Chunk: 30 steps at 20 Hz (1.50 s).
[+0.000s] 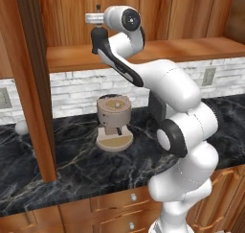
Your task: There is a bowl on the dining counter. Grab a lemon wedge from the fridge and place it in the bowl. Then get the liquor bottle and glass cup from the cabinet and place them next to the bowl.
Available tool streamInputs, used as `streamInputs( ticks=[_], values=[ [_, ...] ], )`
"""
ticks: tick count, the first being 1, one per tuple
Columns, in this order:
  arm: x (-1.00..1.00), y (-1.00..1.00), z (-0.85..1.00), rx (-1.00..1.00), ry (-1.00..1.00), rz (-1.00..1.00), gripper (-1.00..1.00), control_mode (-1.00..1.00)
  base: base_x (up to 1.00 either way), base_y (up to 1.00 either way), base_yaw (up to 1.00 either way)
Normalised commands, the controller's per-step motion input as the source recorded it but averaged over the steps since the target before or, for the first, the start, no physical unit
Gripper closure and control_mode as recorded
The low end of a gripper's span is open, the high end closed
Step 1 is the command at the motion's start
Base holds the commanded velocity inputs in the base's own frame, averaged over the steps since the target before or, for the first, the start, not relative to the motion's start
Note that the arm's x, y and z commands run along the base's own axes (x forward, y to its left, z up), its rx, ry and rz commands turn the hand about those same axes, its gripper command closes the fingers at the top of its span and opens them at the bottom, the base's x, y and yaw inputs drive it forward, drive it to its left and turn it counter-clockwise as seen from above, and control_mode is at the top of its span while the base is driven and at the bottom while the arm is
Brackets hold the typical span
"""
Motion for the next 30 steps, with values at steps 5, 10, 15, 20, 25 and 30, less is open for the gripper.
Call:
streamInputs(
  ticks=[5,10,15,20,25,30],
  values=[
    [0.24,0.00,-0.20,-0.02,0.00,0.00,-1.00,-1.00,0.00,0.00,0.00],
    [0.32,0.09,-0.01,0.00,0.00,0.00,-1.00,-1.00,0.00,0.00,0.00],
    [0.32,0.15,0.00,0.00,0.00,0.00,-1.00,-1.00,0.00,0.00,0.00],
    [0.21,0.21,0.00,0.00,0.00,0.00,-1.00,-1.00,0.00,0.00,0.00],
    [0.24,0.16,0.00,0.00,0.00,0.00,-1.00,-1.00,0.00,0.00,0.00],
    [0.28,0.01,0.00,0.00,0.00,0.00,1.00,-1.00,0.00,0.00,0.00]
  ],
)
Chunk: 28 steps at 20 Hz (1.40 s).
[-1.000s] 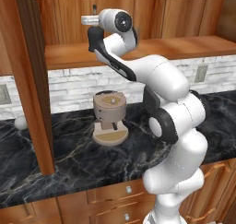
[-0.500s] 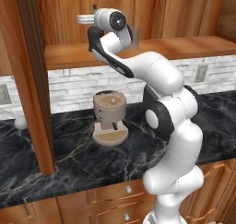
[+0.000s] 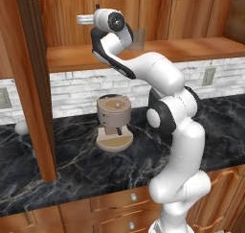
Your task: There is a bowl on the dining counter. Grab a lemon wedge from the fridge and place it in the bowl. Then get the liquor bottle and glass cup from the cabinet and place them next to the bowl.
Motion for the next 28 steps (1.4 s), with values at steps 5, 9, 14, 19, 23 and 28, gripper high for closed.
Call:
streamInputs(
  ticks=[5,9,14,19,23,28],
  values=[
    [0.19,0.00,-0.02,0.00,0.00,0.00,1.00,-1.00,0.00,0.00,0.00],
    [0.03,0.00,-0.01,0.00,0.00,0.00,1.00,-1.00,0.00,0.00,0.00],
    [-0.07,0.00,0.00,0.00,0.00,0.00,1.00,-1.00,0.00,0.00,0.00],
    [-0.64,0.00,-0.07,0.00,-0.13,-0.01,1.00,-1.00,0.00,0.00,0.00],
    [-1.00,0.00,-0.22,0.00,-0.42,0.00,1.00,-1.00,0.00,0.00,0.00],
    [-1.00,0.00,-0.06,0.00,-0.15,0.00,1.00,-1.00,0.00,0.00,0.00]
  ],
)
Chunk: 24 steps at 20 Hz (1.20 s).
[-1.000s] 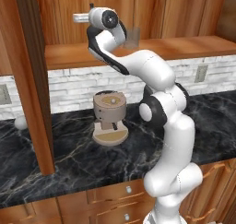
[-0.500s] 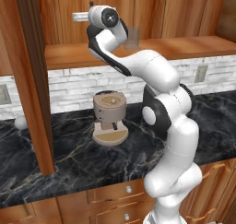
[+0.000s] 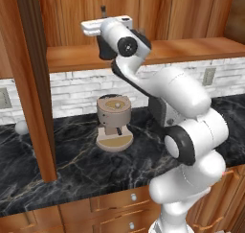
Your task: There is a bowl on the dining counter. Grab a lemon wedge from the fridge and place it in the bowl. Then get the liquor bottle and glass cup from the cabinet and place them next to the bowl.
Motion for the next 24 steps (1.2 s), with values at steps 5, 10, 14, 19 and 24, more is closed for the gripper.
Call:
streamInputs(
  ticks=[5,10,14,19,24],
  values=[
    [-1.00,0.00,-0.05,0.00,0.00,0.00,1.00,-1.00,0.00,0.00,0.00],
    [-1.00,-0.01,0.06,0.00,0.07,0.01,1.00,-1.00,0.00,0.00,0.00],
    [-1.00,-0.02,0.11,0.00,0.25,0.03,1.00,-1.00,0.00,0.00,0.00],
    [-0.87,-0.16,0.36,0.00,0.32,0.04,1.00,-1.00,0.00,0.00,0.00],
    [-0.23,-0.42,0.89,0.00,0.44,0.01,1.00,-1.00,0.00,0.00,0.00]
  ],
)
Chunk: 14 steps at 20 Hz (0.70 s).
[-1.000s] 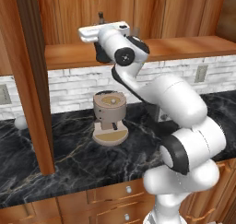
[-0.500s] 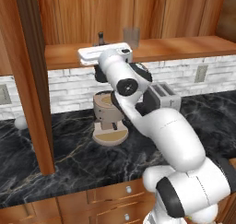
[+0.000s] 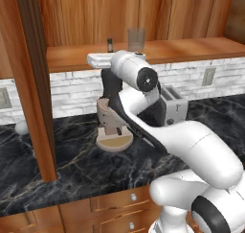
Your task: There is a bowl on the dining counter. Grab a lemon wedge from the fridge and place it in the bowl. Then get the liquor bottle and glass cup from the cabinet and place them next to the bowl.
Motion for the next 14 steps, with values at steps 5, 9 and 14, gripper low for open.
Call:
streamInputs(
  ticks=[5,9,14],
  values=[
    [-0.41,-0.31,0.83,0.00,0.35,0.00,1.00,-1.00,0.00,0.00,0.00],
    [-0.88,-0.24,0.33,0.00,0.20,0.00,1.00,-1.00,0.00,0.00,0.00],
    [-0.74,-0.07,-0.16,0.00,-0.04,0.00,1.00,-1.00,0.00,0.00,0.00]
  ],
)
